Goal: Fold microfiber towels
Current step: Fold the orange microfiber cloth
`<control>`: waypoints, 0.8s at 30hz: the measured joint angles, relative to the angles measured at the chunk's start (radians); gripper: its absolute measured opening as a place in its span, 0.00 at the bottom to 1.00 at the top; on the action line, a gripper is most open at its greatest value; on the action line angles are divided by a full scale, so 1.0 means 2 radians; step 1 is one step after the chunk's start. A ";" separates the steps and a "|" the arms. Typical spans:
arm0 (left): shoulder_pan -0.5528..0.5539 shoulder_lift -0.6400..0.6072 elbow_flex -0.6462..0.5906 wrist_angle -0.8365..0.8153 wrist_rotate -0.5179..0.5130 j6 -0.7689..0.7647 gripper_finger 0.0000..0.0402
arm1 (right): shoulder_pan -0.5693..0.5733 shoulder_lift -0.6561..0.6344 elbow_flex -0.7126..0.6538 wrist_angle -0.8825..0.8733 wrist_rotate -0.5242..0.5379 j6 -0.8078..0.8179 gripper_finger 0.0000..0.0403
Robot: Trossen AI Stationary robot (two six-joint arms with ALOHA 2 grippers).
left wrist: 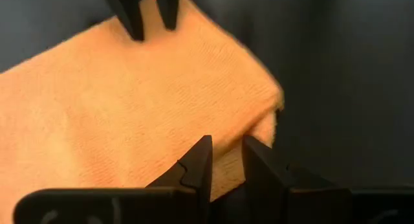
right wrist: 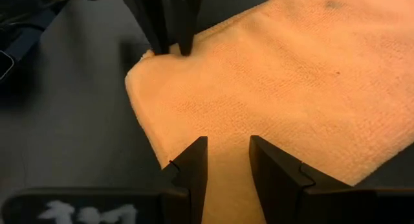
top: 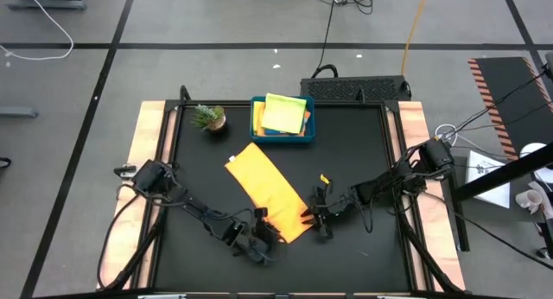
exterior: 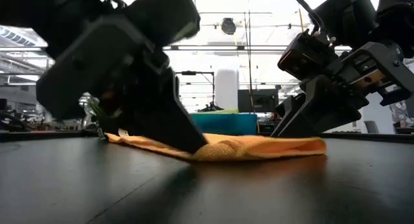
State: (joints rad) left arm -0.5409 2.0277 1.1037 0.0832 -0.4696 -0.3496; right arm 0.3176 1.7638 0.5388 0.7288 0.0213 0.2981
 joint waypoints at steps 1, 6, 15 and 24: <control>0.000 0.003 0.000 0.000 0.000 0.000 0.22 | 0.000 0.000 0.000 0.000 0.000 0.000 0.26; -0.001 0.013 0.000 0.030 0.012 -0.005 0.22 | -0.001 0.000 0.000 0.000 0.001 0.002 0.26; -0.009 0.014 0.000 0.065 0.044 0.017 0.22 | -0.001 0.000 0.000 0.000 0.001 0.002 0.26; -0.010 0.014 0.000 0.083 0.072 0.016 0.22 | -0.012 0.000 0.000 -0.001 0.002 0.015 0.26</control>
State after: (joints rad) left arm -0.5606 2.0556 1.1038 0.2499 -0.3252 -0.3167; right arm 0.2942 1.7638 0.5388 0.7264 0.0246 0.3286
